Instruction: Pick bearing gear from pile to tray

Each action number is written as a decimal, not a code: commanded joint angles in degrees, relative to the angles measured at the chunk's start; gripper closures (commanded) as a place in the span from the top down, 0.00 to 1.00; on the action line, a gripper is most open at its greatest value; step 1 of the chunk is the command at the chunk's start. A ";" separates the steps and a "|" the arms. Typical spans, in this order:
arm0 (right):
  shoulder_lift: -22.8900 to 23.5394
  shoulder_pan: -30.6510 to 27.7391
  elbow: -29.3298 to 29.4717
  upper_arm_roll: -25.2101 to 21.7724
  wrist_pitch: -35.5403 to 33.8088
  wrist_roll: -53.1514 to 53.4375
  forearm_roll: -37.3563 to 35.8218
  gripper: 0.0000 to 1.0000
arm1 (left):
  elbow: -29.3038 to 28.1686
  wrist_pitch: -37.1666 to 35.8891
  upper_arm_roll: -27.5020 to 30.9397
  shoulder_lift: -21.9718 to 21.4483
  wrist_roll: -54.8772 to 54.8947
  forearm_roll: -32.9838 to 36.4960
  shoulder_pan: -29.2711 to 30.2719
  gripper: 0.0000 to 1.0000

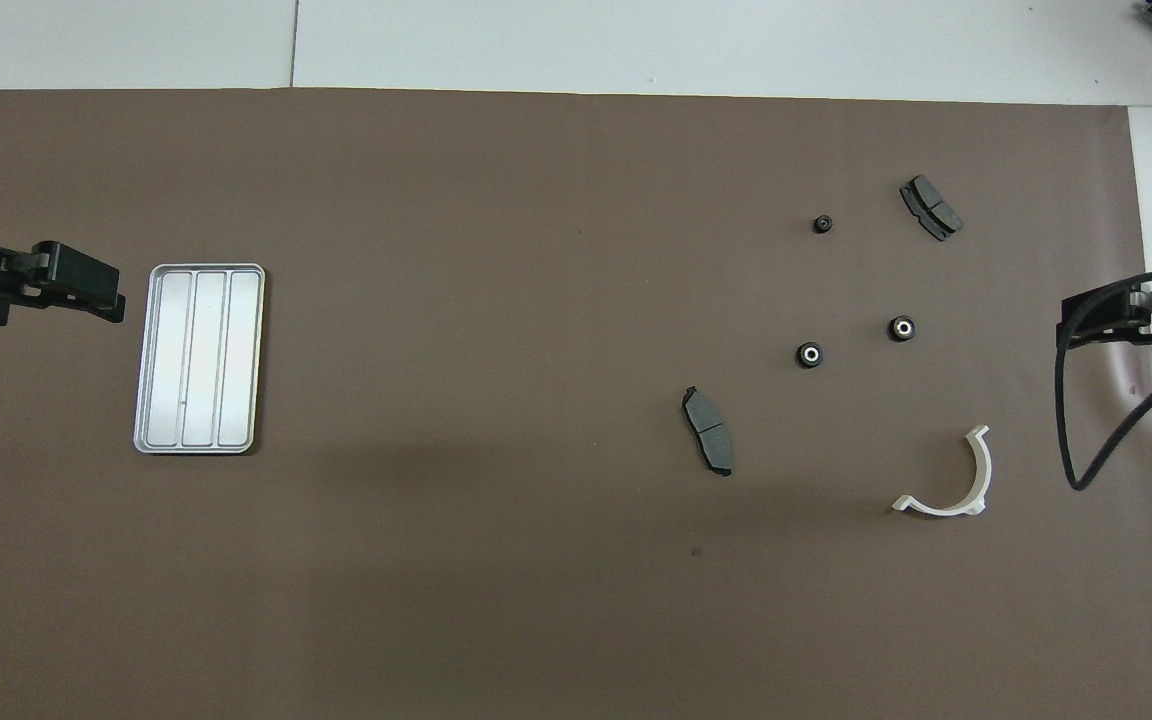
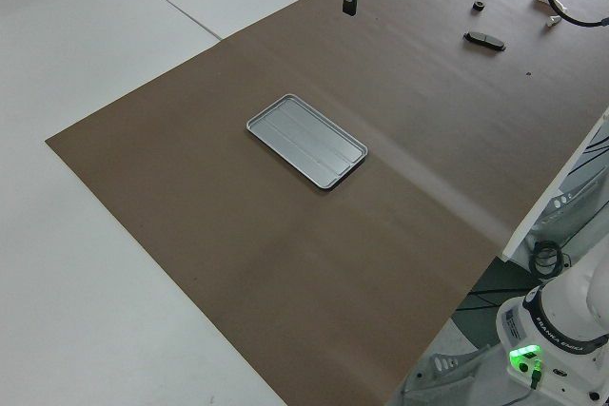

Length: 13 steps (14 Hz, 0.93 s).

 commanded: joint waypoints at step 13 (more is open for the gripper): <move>-0.82 -1.82 -5.59 -0.32 8.38 -1.75 4.83 1.00 | -2.22 3.84 0.39 -1.68 -0.20 -0.33 -1.47 1.00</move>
